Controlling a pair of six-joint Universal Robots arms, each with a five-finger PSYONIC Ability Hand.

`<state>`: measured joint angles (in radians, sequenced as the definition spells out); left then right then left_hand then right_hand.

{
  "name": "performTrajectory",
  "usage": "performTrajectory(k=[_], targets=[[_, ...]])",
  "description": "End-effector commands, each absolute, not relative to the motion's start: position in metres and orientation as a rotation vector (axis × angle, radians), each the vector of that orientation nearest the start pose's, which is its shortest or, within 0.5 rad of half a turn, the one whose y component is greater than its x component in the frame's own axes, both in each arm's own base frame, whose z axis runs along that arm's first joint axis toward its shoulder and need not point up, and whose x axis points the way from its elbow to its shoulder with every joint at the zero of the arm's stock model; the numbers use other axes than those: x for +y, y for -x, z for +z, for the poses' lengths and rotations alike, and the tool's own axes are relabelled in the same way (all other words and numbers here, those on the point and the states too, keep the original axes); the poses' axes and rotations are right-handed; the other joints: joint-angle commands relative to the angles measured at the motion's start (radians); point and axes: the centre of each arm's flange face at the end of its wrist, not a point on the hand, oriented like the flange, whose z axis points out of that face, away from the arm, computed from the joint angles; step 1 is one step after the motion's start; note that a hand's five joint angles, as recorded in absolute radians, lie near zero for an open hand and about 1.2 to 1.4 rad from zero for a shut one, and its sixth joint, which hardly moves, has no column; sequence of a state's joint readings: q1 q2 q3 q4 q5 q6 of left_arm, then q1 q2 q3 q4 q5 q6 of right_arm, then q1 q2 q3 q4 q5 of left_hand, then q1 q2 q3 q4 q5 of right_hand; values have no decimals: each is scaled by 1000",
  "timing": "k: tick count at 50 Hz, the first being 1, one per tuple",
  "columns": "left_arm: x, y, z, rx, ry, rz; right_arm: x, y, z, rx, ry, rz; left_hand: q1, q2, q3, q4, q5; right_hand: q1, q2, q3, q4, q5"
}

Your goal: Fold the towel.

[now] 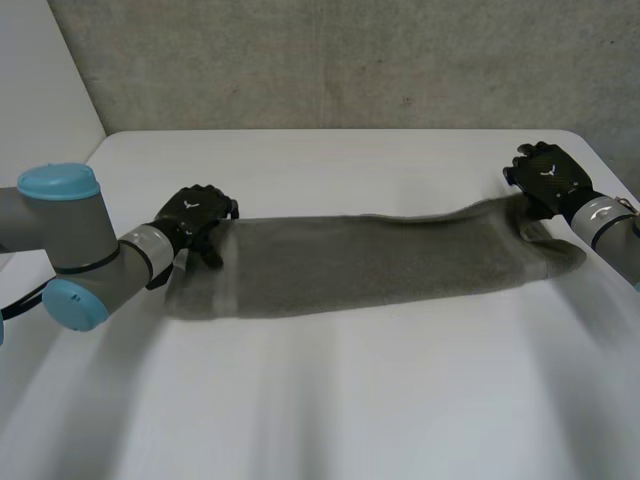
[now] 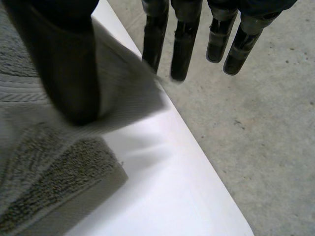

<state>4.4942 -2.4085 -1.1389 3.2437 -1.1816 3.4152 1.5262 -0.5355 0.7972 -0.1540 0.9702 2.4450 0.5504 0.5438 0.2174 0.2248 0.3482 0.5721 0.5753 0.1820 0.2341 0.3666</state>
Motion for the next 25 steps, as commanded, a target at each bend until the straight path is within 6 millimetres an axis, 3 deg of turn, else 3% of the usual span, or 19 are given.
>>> performTrajectory(k=[1,8,13,25], targets=[[-392,253,131,2516,-1002,-2039,-497,-156,140,1991,1291,-2236,-79,-72,-43,-50,-51,-398,-401,-7,-60,-367],[-392,253,150,2468,-1001,-2090,-506,-151,173,1921,1170,-2406,-79,-72,-43,-50,-51,-398,-401,-7,-60,-367],[-390,253,155,2461,-1005,-2099,-506,-153,184,1863,1148,-2417,-79,-72,-43,-50,-51,-398,-401,-7,-60,-367],[-387,252,149,2485,-1006,-2075,-514,-156,159,1672,1263,-2422,-81,-75,-43,-50,-54,-398,-401,-7,-60,-367]])
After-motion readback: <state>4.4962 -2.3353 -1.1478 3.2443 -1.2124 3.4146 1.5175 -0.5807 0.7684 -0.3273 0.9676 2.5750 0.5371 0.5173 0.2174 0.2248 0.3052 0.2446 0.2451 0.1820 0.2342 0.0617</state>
